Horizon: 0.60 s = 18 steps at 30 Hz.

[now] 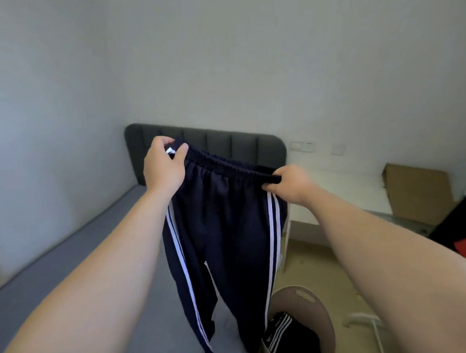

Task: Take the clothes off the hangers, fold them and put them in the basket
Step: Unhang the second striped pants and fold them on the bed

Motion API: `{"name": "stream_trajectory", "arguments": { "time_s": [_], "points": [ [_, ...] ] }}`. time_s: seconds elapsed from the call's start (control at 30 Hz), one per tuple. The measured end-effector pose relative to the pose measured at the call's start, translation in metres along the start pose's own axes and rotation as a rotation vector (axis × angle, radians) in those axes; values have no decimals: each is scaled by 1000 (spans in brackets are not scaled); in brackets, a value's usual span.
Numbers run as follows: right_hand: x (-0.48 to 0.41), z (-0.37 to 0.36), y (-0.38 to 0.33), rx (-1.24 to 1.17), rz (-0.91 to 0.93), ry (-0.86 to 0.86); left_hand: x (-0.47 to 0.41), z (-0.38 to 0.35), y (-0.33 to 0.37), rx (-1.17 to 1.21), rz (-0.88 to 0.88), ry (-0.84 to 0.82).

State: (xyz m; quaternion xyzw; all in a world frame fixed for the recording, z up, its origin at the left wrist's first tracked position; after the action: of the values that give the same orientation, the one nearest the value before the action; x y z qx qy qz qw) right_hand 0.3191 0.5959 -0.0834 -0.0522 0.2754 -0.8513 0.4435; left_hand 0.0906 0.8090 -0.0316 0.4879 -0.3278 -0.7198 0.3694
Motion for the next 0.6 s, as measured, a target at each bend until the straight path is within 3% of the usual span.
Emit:
{"name": "stream_trajectory", "arguments": {
  "time_s": [0.3,0.43,0.6],
  "points": [
    [50,67,-23,305,113,-167,30,17,59,-109,-91,-165],
    [63,81,-17,172,166,-81,49,15,84,-207,-181,-225],
    [76,95,3,-140,36,28,68,12,87,-299,-180,-341]
  ]
}}
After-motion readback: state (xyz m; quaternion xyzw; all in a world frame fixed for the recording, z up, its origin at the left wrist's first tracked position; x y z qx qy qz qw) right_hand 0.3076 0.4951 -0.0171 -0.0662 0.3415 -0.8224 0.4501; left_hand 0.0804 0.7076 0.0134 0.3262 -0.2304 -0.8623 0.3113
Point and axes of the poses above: each hand's wrist, its own x-axis away from the middle knuckle, its own z-axis out of the back of the hand, y = z × x, the point moved 10 cm from there along -x, towards the middle knuckle, and after that the axes turned 4 degrees about z, right-handed, at the moved point
